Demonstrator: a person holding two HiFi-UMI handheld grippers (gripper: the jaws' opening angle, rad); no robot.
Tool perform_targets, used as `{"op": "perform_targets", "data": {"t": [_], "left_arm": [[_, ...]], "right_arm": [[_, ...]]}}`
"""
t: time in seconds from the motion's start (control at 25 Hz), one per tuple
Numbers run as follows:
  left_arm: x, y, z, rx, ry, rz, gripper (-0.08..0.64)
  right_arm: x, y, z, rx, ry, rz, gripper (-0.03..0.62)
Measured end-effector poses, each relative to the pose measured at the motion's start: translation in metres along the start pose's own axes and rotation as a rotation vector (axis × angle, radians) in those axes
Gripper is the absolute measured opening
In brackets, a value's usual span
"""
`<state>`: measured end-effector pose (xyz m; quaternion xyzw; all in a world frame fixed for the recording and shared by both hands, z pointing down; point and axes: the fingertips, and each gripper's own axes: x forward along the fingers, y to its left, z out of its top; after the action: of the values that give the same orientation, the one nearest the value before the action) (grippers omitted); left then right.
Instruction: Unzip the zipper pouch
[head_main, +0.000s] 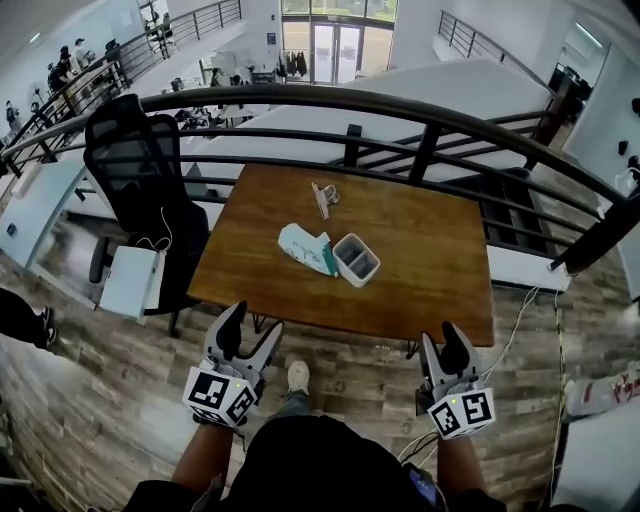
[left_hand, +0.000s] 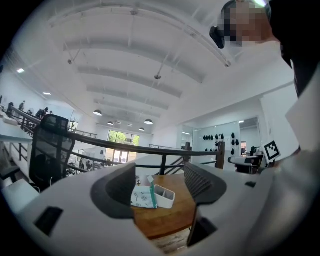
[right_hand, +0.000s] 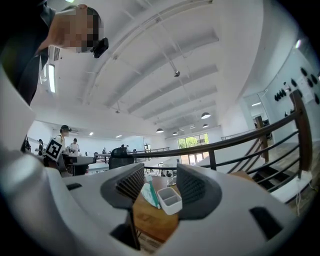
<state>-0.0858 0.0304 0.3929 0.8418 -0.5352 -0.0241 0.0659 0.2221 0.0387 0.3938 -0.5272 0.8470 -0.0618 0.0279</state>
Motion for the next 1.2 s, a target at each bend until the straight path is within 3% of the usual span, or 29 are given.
{"op": "perform_targets", "data": {"t": [0.4, 0.84, 1.2], "left_arm": [[0.073, 0.034, -0.005, -0.013, 0.024, -0.070, 0.307], [0.110, 0.084, -0.016, -0.033, 0.061, -0.082, 0.307], [0.130, 0.114, -0.029, -0.053, 0.094, -0.117, 0.307]], "right_arm": [[0.078, -0.011, -0.006, -0.037, 0.055, -0.001, 0.199], [0.152, -0.007, -0.060, -0.087, 0.229, 0.052, 0.198], [0.193, 0.006, -0.112, -0.268, 0.406, 0.099, 0.193]]}}
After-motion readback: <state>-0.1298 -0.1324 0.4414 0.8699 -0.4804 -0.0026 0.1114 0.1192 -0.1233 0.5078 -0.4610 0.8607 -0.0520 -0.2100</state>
